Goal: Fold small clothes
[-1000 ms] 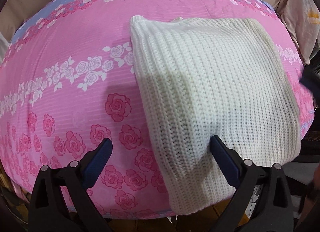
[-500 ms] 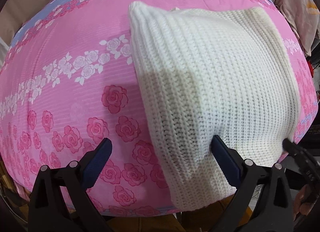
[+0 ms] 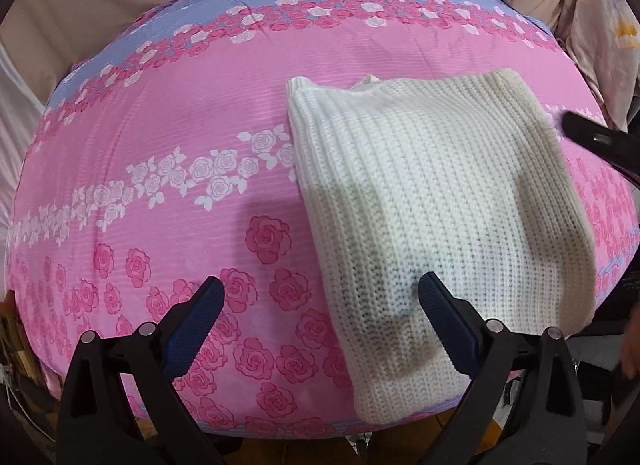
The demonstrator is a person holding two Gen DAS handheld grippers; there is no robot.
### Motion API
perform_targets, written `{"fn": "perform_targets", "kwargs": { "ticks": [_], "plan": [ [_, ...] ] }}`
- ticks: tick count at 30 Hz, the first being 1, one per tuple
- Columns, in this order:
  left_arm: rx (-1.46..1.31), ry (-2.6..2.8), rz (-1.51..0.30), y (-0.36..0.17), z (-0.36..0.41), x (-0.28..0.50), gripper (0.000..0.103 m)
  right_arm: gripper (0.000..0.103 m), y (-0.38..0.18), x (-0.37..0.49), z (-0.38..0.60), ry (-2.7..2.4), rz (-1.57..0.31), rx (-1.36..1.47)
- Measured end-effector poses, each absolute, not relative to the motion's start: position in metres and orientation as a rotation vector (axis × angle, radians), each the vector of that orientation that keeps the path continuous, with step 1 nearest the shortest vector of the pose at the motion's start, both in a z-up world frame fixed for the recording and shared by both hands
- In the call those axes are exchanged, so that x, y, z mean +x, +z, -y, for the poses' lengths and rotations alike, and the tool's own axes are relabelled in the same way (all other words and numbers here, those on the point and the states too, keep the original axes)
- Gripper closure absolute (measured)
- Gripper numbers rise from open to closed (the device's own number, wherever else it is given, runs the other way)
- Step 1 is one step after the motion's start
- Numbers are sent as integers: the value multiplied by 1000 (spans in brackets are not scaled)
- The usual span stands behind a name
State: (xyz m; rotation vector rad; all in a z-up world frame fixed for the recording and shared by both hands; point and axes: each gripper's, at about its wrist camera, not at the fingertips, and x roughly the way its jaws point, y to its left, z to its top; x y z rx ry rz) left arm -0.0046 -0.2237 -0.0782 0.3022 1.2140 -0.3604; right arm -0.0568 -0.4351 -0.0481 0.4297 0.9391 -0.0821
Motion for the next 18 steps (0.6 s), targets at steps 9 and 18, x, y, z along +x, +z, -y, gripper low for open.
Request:
{"fn": "perform_targets", "kwargs": {
  "ticks": [9, 18],
  "plan": [
    [273, -335, -1216, -73, 208, -6, 8, 90, -72, -47, 458, -134, -990, 518],
    [257, -341, -1254, -81, 211, -10, 8, 94, -89, -143, 430, -143, -1073, 507]
  ]
}}
